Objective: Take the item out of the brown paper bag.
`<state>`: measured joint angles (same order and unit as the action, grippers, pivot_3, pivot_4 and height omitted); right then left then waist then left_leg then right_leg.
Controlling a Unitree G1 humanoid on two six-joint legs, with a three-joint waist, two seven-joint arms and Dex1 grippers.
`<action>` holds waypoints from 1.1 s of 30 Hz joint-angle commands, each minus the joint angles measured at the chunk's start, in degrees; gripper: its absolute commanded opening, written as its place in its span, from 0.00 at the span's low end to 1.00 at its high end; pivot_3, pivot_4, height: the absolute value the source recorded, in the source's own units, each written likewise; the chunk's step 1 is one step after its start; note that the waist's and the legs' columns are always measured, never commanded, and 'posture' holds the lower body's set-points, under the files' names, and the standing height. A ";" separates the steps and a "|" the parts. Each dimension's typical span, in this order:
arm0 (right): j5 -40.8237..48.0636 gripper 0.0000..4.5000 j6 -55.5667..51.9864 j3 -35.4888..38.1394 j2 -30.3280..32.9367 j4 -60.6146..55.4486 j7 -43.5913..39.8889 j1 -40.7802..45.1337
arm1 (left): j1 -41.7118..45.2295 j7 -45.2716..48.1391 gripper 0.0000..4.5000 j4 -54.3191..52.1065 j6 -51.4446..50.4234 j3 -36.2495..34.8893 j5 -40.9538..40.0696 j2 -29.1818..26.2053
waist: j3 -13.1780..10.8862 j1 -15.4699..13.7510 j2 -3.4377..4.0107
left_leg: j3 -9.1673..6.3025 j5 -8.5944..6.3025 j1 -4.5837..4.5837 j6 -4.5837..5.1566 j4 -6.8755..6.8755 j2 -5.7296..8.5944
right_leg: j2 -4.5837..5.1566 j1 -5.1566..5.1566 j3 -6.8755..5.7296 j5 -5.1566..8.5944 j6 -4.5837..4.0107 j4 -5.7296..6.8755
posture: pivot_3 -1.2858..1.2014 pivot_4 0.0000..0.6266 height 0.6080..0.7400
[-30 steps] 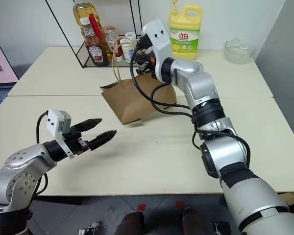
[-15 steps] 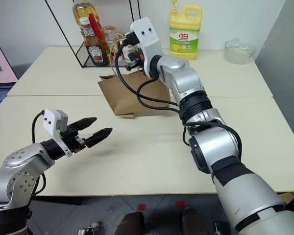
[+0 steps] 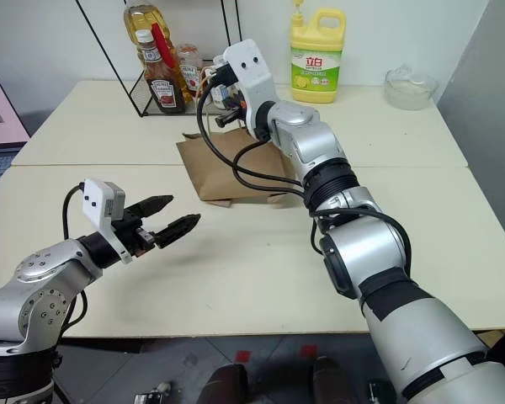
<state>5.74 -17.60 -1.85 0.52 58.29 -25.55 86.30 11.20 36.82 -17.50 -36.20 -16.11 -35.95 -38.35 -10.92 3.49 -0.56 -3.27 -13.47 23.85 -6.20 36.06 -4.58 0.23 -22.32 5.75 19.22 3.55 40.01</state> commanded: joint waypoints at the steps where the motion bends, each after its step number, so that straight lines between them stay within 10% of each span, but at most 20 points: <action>1: 0.15 0.01 2.00 0.99 -0.34 -2.49 0.07 2.37 | 0.39 -0.95 1.00 -3.33 -0.82 -1.70 -0.94 -0.83 | 0.00 0.02 0.00 | 0.00 0.00 0.00 0.00 0.00 0.00 | 0.00 0.00 0.00 0.00 0.00 0.00 | 0.52 0.24 1.00; 33: -1.42 0.10 -0.80 -0.16 0.79 -6.15 -0.64 -2.72 | -0.60 2.77 1.00 -0.07 2.03 -3.05 0.04 -3.03 | 0.00 0.21 -0.01 | -0.02 0.01 0.00 -0.01 0.00 0.00 | 0.00 0.00 -0.03 0.00 0.00 0.01 | 0.52 0.24 1.00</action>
<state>4.46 -18.46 -2.30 0.82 55.78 -26.02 83.01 10.59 39.41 -15.94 -35.44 -18.31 -36.06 -41.18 -10.92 3.70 -0.57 -3.29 -13.46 23.85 -6.20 36.06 -4.59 0.23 -22.32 5.72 19.22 3.55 40.03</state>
